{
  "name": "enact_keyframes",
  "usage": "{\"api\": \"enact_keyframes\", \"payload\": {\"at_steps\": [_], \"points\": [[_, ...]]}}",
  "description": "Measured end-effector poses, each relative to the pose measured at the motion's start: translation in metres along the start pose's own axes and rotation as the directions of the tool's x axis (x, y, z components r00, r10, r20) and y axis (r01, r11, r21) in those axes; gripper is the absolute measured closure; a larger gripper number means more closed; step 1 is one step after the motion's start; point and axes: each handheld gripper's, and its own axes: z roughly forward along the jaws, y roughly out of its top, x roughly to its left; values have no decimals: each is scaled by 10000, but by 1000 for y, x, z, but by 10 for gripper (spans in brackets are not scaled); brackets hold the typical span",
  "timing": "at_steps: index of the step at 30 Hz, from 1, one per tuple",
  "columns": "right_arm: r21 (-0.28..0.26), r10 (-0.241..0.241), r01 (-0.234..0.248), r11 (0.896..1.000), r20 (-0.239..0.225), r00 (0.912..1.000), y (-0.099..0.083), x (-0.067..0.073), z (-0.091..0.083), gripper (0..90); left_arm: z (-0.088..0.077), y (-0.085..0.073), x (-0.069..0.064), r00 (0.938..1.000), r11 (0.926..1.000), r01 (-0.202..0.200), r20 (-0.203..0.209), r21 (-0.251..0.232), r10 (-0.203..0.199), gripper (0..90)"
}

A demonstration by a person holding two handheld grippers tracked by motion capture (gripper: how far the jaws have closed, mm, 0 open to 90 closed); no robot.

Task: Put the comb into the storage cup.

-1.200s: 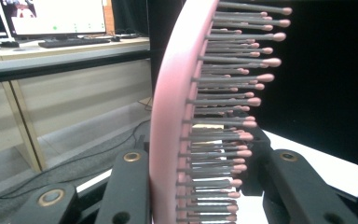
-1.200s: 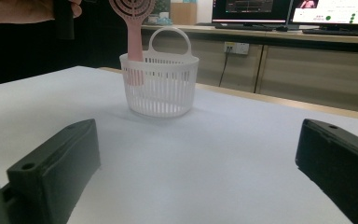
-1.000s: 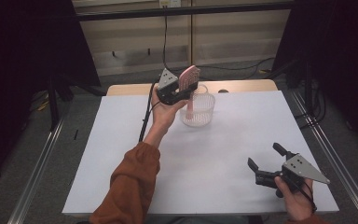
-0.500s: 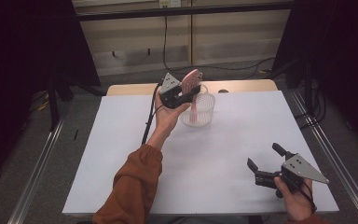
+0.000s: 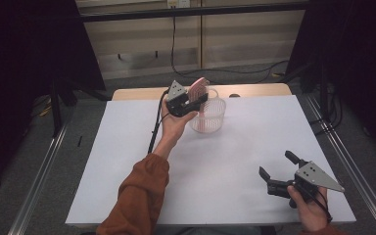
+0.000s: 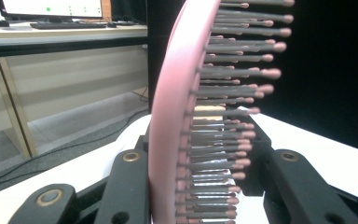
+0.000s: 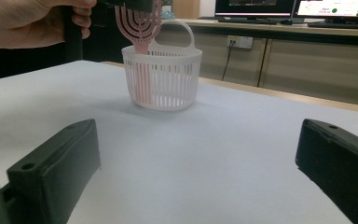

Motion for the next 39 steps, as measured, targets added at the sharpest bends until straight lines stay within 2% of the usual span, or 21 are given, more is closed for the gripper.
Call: {"api": "enact_keyframes", "payload": {"at_steps": [4,8,14,16,18,20,29,35,39], "points": [[48,-23,23,10000,-25,10000,0,0,0,0,-3,-1,3,9998,9998,207,9,-13,-207,631],[61,-41,41,10000,-52,10000,0,0,0,0,-6,1,3,9998,9999,78,-156,-63,-79,617],[96,-34,35,9999,-35,10000,-1,0,1,0,-9,4,3,9988,9995,-272,-395,139,277,589],[101,-31,31,9999,-40,10000,-1,0,1,0,-10,3,4,9978,9991,-339,-567,259,353,550],[106,-33,33,9999,-35,10000,-1,0,1,0,-10,2,6,9974,9991,-267,-663,324,288,534],[113,-40,41,9999,-61,10000,-1,0,1,0,-11,2,8,9971,9993,-167,-730,347,192,480],[139,-35,37,9999,-81,10000,-1,0,1,0,-16,3,13,9960,9988,-185,-867,454,224,453],[194,-17,19,9998,-116,9999,-1,0,2,0,-20,1,18,9931,9990,-81,-1164,430,130,418],[223,-25,28,9997,-147,9999,-2,0,3,0,-22,3,20,9926,9988,-165,-1191,463,220,404]]}}
